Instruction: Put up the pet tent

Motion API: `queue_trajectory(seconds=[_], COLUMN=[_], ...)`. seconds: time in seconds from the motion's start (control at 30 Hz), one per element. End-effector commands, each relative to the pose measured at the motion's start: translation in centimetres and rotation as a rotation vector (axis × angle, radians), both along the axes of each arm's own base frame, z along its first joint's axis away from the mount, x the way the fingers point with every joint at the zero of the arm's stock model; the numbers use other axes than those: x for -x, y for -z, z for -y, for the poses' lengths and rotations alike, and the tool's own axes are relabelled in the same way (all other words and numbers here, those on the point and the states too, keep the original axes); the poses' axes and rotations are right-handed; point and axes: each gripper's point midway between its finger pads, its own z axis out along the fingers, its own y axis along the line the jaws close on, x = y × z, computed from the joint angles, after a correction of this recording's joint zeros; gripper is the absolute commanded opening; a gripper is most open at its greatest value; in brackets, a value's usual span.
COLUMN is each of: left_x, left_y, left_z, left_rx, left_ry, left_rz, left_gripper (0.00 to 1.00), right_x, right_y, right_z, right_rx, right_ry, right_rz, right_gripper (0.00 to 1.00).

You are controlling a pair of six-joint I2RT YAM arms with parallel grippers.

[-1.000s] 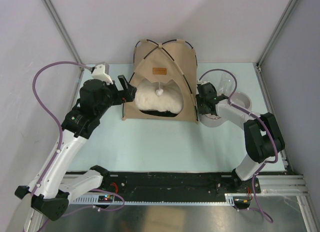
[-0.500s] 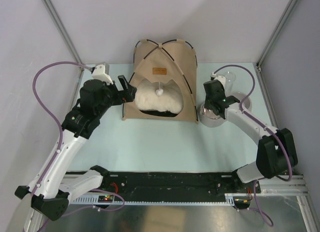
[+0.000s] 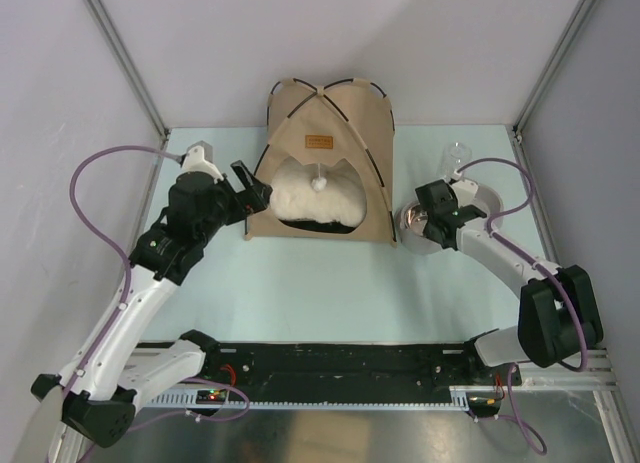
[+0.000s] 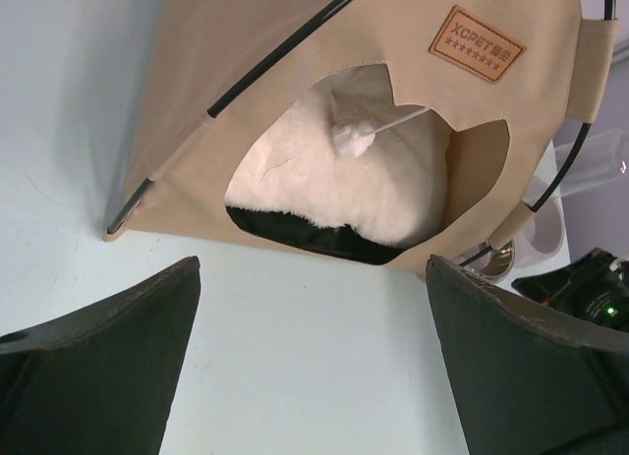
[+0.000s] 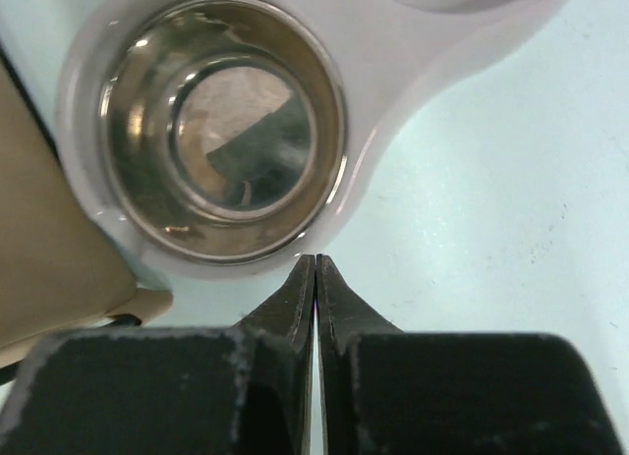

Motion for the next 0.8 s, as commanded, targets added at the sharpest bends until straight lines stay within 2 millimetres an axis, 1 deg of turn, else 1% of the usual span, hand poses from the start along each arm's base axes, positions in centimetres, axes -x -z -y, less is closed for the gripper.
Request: queue_trajectory(seconds=[0.0,0.13,0.2,0.37,0.6,0.77], left_x=[0.1,0.3,0.3,0.6,0.5,0.4], left_y=[-0.7,0.0,0.4,1.1,1.1,1.1], left_z=[-1.1,-0.9,-1.1,-1.6,-2.0,-2.0], left_rx=[0.061,0.076,0.081,0.082,0.076,0.073], left_ry=[-0.084,-0.09,-0.101,-0.132,-0.145,-0.148], left_rz=[0.022,-0.006,-0.017,-0.038,-0.038,-0.037], left_gripper=[1.0,1.0,1.0,1.0,1.0,1.0], right_x=[0.1,-0.3,-0.8,-1.8,-1.9,-2.2], right_y=[0.2,1.3,1.6,1.4,0.8,1.2], right_z=[1.4,1.9,1.9,1.9,2.2,1.9], right_rx=[-0.049,-0.065,-0.065,-0.066,-0.057,-0.061], right_ry=[0.115,0.122,0.117,0.108,0.111,0.102], right_rz=[0.032,0.025,0.032,0.062,0.082,0.076], right_gripper=[0.02,0.02,0.02,0.02,0.02,0.02])
